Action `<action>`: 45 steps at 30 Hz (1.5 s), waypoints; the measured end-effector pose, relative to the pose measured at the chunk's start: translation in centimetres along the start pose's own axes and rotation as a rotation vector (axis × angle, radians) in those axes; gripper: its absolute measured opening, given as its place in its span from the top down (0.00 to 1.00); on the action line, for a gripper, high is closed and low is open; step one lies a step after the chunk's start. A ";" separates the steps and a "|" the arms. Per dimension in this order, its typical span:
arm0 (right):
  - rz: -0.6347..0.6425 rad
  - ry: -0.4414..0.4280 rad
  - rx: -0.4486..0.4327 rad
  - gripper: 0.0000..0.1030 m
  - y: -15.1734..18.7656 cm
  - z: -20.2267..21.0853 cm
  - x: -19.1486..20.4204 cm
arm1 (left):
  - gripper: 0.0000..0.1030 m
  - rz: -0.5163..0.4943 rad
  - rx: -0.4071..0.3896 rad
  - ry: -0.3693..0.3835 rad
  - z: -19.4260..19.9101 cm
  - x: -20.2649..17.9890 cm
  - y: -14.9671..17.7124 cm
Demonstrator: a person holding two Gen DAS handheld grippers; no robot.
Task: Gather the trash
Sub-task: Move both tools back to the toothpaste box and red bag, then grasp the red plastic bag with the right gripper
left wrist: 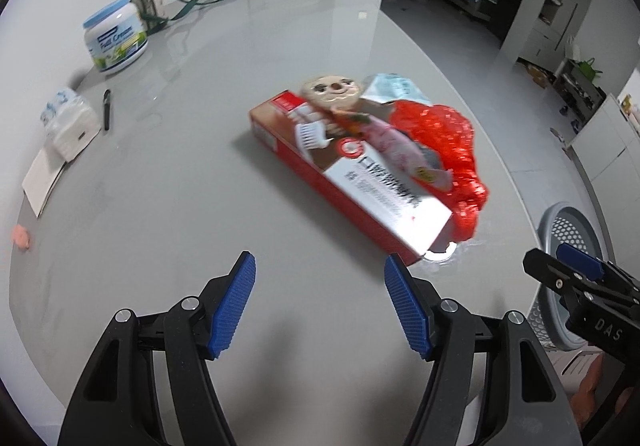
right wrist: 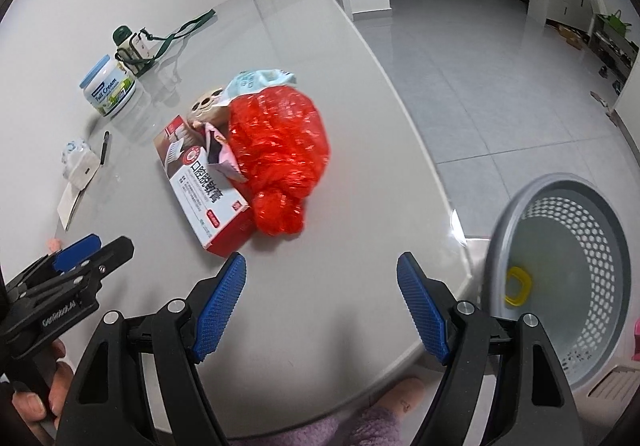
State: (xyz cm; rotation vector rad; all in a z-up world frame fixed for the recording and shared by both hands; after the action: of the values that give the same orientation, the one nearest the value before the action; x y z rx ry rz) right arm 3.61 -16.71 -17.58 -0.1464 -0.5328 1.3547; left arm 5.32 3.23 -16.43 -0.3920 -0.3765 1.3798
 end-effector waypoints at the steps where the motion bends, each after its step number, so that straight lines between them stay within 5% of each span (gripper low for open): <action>1: 0.001 -0.001 0.001 0.28 -0.1 -0.3 0.2 | 0.36 0.003 0.002 -0.002 -0.1 0.2 0.2; 28: 0.173 0.182 -0.053 0.28 -3.9 -6.6 4.8 | 0.36 0.054 0.008 0.013 -1.0 3.2 0.5; 38: 0.212 0.156 0.014 0.28 -2.1 -7.7 6.1 | 0.36 0.078 0.007 0.014 -1.1 4.1 0.3; 45: 0.212 0.062 0.026 0.28 0.6 -7.2 9.4 | 0.35 0.100 0.003 -0.012 -1.3 5.2 -0.1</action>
State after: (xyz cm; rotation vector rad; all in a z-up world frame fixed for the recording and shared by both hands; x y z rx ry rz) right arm 7.43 -6.16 -21.50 -0.2274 -0.4568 1.5580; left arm 6.80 8.28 -17.34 -0.4048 -0.3692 1.4808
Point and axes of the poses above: each gripper's, at about its wrist camera, not at the fingertips, and z roughly against the way its jaws point, x to its left, y to its underside, the point moved 4 cm from there along -z, roughly the way its jaws point, and after that the axes turned 9 degrees about -z, right-handed, at the moved point
